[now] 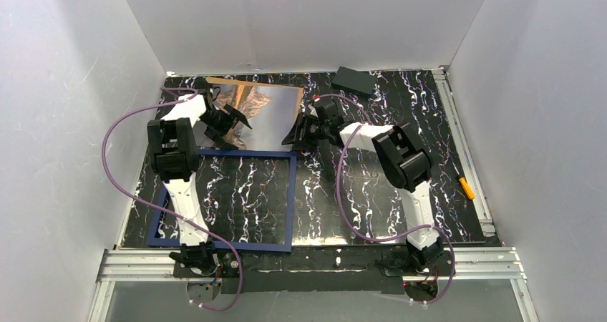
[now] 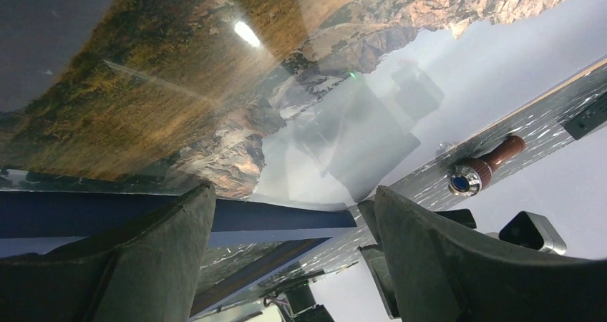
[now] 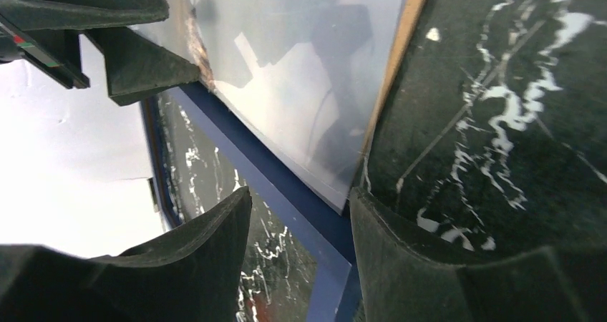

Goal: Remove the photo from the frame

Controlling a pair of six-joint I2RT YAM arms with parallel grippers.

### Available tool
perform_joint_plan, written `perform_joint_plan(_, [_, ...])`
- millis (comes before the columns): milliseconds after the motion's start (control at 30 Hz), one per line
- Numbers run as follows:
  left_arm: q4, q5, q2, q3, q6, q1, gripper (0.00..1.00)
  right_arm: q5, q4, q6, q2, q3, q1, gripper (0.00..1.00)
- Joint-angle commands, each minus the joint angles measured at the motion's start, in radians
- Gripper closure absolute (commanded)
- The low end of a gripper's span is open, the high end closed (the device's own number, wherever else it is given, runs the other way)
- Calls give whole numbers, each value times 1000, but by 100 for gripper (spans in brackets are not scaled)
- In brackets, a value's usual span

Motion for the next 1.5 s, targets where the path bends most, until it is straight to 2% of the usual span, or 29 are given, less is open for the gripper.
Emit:
perform_joint_plan(0, [-87,20,15,-34,-7,1,19,119,-130,-123,-82,-27,-2,39])
perform_joint_plan(167, [-78,24,16,-39,-11,0,19,181,-195,-185,-90,-13,-1,38])
perform_joint_plan(367, [-75,28,24,-41,-17,0,19,99,-171,-137,-4,60,32,38])
perform_joint_plan(633, [-70,30,22,-50,-20,1,19,60,40,51,19,-8,38,38])
perform_joint_plan(1067, [-64,33,26,-49,-18,1,19,-99,593,379,27,-145,16,43])
perform_joint_plan(1300, [-65,34,26,-51,-16,2,19,-93,686,434,4,-178,13,44])
perform_joint_plan(1467, [-62,40,32,-51,-19,1,19,-95,687,448,11,-164,8,44])
